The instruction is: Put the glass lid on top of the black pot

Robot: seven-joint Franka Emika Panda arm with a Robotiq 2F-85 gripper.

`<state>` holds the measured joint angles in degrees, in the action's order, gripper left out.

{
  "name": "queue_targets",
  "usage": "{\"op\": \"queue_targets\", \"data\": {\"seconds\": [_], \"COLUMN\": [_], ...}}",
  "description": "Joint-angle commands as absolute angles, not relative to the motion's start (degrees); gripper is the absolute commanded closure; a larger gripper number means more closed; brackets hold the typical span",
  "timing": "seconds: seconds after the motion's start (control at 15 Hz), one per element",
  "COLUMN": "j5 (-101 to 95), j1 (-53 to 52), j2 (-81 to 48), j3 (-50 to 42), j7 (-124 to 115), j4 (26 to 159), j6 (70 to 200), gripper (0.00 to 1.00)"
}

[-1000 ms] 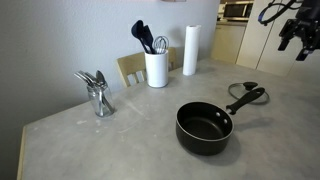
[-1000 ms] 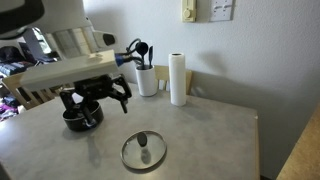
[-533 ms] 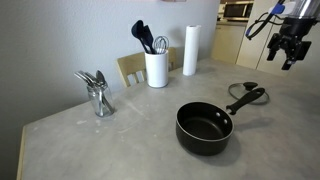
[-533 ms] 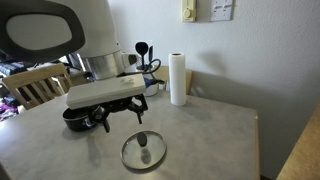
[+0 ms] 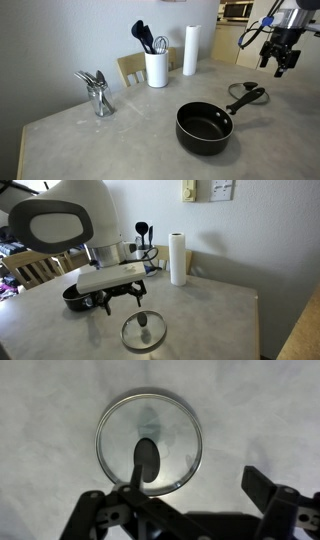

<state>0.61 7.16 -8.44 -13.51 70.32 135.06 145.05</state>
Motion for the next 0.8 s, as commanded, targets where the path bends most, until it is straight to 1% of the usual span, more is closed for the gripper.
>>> {"op": "queue_targets", "data": {"seconds": [0.0,0.27,0.73], "j5": [0.4,0.3,0.6], "j1": [9.9,11.8,15.4], "j2": [-14.2,-19.1,-26.7], "j3": [-10.7,-9.2,-5.7], "j7": [70.3,70.0,69.7], "j4": [131.3,127.6,121.9], "j6": [147.3,148.9,148.1], "gripper": [0.00,0.00,0.00]}}
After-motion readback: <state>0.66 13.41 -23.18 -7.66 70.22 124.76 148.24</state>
